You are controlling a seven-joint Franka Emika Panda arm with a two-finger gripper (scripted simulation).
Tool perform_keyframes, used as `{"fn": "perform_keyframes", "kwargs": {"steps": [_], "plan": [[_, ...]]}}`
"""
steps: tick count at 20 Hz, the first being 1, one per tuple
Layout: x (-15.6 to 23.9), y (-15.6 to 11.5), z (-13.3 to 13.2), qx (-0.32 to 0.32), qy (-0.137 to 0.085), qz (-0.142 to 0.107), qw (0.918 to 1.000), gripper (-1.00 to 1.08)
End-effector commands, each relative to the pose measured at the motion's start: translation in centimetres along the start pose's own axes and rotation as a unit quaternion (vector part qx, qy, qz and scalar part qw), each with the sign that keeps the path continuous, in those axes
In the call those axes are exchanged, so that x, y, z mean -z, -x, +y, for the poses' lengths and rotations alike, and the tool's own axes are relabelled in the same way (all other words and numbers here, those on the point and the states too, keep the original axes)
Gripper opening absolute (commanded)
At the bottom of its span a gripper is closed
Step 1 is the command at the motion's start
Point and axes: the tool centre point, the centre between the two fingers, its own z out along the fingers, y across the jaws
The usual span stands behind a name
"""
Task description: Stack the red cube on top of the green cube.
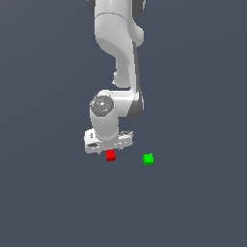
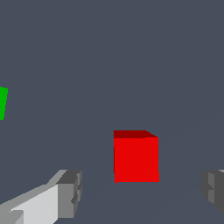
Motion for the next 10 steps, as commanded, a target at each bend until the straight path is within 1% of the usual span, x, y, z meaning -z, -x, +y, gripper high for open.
{"fn": "perform_keyframes", "kwargs": {"steps": [1, 6, 10], "plan": [[-0.3, -0.2, 0.2, 0.004, 0.0, 0.001, 1.0, 1.0], [-0.5, -0.2, 0.2, 0.003, 0.0, 0.0, 1.0, 1.0], [-1.6, -0.2, 0.2, 0.003, 0.0, 0.0, 1.0, 1.0]]}}
